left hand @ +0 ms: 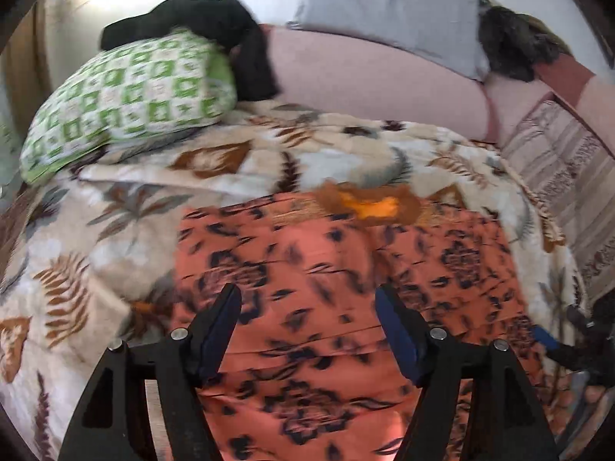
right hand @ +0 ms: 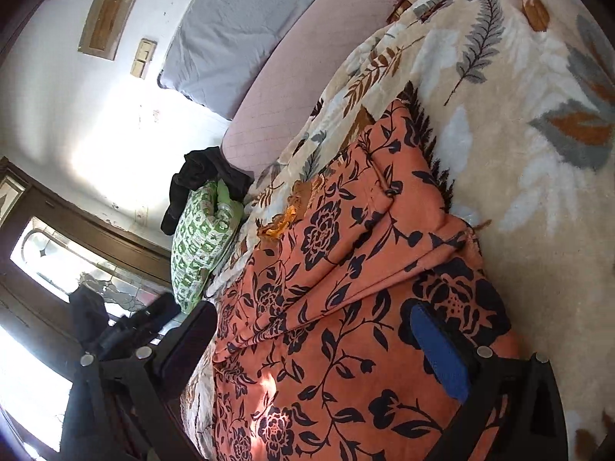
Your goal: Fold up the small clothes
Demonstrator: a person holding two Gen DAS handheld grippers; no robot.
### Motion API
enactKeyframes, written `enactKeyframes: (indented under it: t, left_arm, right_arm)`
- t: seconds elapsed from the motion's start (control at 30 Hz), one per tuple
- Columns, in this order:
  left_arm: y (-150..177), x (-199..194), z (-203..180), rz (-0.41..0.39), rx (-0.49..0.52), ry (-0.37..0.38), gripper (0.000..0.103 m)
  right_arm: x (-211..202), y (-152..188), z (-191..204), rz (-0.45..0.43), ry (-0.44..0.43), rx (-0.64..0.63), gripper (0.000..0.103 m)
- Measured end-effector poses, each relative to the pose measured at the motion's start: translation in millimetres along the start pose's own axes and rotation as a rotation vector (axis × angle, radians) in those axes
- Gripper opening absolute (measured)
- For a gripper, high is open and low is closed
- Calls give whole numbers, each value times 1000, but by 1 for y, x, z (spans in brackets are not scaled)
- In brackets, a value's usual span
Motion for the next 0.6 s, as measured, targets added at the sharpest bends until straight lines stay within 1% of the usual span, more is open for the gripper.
enactKeyframes:
  t: [0.03, 0.1, 0.17, 0.2, 0.23, 0.3, 0.33, 0.37, 0.43, 0.5, 0.57, 0.6]
  left_arm:
    - [12, 5, 20, 23, -18, -58, 73]
    - [31, 15, 52, 51, -47, -126, 73]
    - [50, 26, 72, 88, -64, -166, 73]
    - [56, 31, 76, 93, -68, -171, 73]
    - [61, 35, 79, 95, -70, -171, 73]
    - [68, 39, 80, 84, -69, -158, 73]
    - [70, 38, 79, 71, -69, -153, 73]
    - [71, 35, 77, 56, -65, -150, 73]
    - [71, 29, 73, 28, -50, -143, 73]
    - [73, 28, 71, 19, -32, -148, 73]
    - [75, 33, 71, 27, -26, -146, 73]
    - [75, 35, 70, 27, -29, -143, 73]
  right_arm:
    - [0, -2, 3, 3, -5, 6, 102]
    - [2, -7, 14, 4, -21, 1, 102]
    - [10, -18, 25, -4, 31, -23, 102]
    - [18, -26, 27, 8, 41, -10, 102]
    - [28, -35, 25, 30, 33, 31, 102]
    - [47, -51, 13, 50, 26, 150, 102]
    - [56, -56, 7, 53, 47, 196, 101]
    - [63, -59, -1, 47, 72, 244, 99]
    - [73, -59, -12, 44, 80, 332, 94]
    - [78, -60, -13, 19, 95, 343, 94]
    - [85, -65, -13, 3, 129, 332, 93]
    - [89, -68, -15, -5, 149, 338, 90]
Point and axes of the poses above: each gripper's, at about its wrist camera, not at the fingertips, and x roughly the way its jaws point, z to its left, y to its underside, the point moved 2 cm from there along x, roughly the way its jaws point, and after that the axes turned 12 degrees about x, right-handed, at the moved point
